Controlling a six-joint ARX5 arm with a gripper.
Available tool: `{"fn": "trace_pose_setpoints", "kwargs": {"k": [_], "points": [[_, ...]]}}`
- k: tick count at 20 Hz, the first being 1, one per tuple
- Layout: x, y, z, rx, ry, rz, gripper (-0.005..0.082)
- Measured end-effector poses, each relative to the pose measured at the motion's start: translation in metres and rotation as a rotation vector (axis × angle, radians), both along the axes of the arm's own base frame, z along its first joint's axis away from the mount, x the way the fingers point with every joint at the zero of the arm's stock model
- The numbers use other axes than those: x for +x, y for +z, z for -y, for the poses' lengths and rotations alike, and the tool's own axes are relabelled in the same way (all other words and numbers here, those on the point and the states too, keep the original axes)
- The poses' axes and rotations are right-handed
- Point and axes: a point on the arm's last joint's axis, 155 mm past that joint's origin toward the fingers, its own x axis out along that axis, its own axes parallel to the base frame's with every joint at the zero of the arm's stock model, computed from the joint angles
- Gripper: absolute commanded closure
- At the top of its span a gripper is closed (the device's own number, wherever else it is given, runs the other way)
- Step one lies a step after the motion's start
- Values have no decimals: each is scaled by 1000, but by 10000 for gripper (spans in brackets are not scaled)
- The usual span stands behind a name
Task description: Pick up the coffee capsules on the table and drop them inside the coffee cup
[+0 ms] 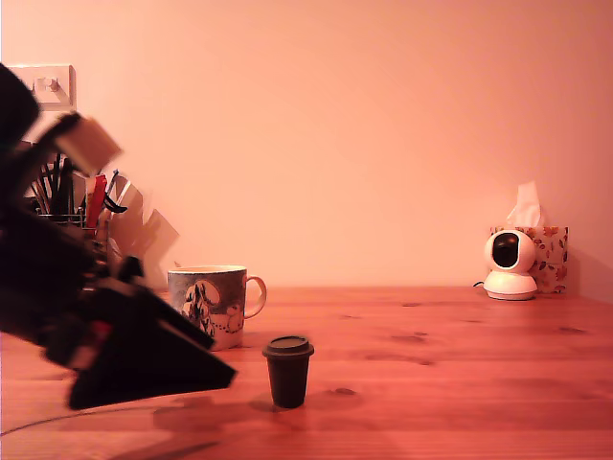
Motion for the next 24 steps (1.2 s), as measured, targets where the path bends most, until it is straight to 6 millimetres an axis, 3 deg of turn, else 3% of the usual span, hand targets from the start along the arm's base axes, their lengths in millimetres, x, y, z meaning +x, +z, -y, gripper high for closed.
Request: {"fn": "trace_pose_setpoints", "kwargs": {"k": [12, 20, 24], "points": [[33, -5, 38, -14, -64, -52, 237], [31, -31, 49, -1, -116, -133, 241], [30, -29, 52, -3, -123, -130, 276]]}}
